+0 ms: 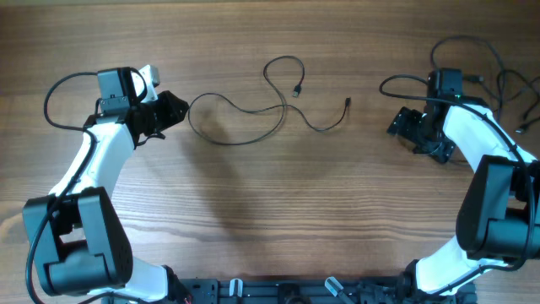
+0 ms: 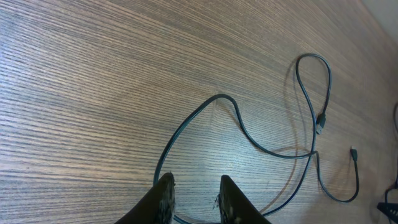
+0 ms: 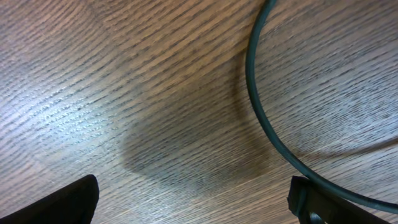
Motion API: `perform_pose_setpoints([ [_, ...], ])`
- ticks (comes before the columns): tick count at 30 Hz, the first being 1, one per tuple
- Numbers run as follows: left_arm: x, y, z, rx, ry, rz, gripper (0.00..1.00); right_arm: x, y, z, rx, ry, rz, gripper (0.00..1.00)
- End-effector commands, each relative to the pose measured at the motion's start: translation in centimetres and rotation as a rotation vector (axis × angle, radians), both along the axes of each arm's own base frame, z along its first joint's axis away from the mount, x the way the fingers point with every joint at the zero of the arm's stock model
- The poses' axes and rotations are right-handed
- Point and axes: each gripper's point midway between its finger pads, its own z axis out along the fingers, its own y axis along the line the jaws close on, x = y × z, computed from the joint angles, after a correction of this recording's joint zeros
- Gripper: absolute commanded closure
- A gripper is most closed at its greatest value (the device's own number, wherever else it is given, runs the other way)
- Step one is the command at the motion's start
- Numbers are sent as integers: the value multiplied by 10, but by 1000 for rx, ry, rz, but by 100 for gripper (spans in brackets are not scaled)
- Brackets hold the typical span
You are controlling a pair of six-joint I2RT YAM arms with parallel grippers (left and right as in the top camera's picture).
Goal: Untangle cables
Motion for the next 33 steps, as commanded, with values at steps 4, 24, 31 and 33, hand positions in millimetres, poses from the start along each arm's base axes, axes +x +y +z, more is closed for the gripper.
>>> perform_pose_setpoints([
  [4, -1, 2, -4, 6, 8, 6, 74, 10, 35, -4, 185, -34, -45, 0],
  [24, -1, 2, -4, 6, 8, 6, 75, 32, 168, -4, 347, -122, 213, 0],
  [31, -1, 2, -4, 6, 8, 6, 75, 34, 222, 3, 374, -185, 329, 0],
  [33, -1, 2, -4, 6, 8, 6, 75, 33, 236, 5, 382, -204, 365, 0],
])
